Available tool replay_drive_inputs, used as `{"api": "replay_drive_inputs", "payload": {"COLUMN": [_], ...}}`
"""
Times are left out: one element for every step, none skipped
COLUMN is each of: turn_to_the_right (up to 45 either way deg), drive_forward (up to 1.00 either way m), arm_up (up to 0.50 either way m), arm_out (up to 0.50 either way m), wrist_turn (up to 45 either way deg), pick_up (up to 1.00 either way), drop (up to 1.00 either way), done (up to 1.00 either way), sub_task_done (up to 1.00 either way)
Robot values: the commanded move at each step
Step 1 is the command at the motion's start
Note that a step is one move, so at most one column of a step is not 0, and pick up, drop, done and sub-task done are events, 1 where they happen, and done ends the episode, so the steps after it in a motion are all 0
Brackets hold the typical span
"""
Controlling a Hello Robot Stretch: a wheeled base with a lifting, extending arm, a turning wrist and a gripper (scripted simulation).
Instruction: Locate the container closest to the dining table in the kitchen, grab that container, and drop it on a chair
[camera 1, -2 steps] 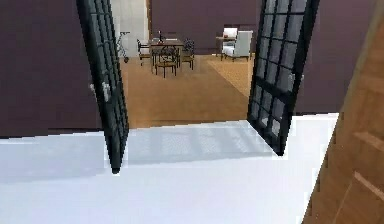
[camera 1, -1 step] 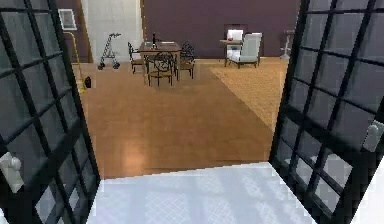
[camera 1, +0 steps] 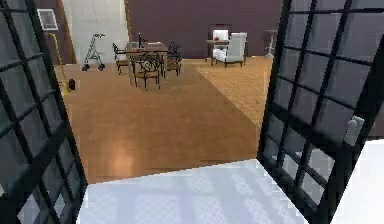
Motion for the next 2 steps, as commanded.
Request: {"api": "replay_drive_inputs", "payload": {"turn_to_the_right": [0.0, 3.0], "drive_forward": [1.0, 0.0], "arm_up": [0.0, 0.0], "arm_out": [0.0, 0.0], "wrist_turn": [0.0, 0.0], "pick_up": [0.0, 0.0], "drop": [0.0, 0.0], "done": [0.0, 0.0], "sub_task_done": [0.0, 0.0]}}
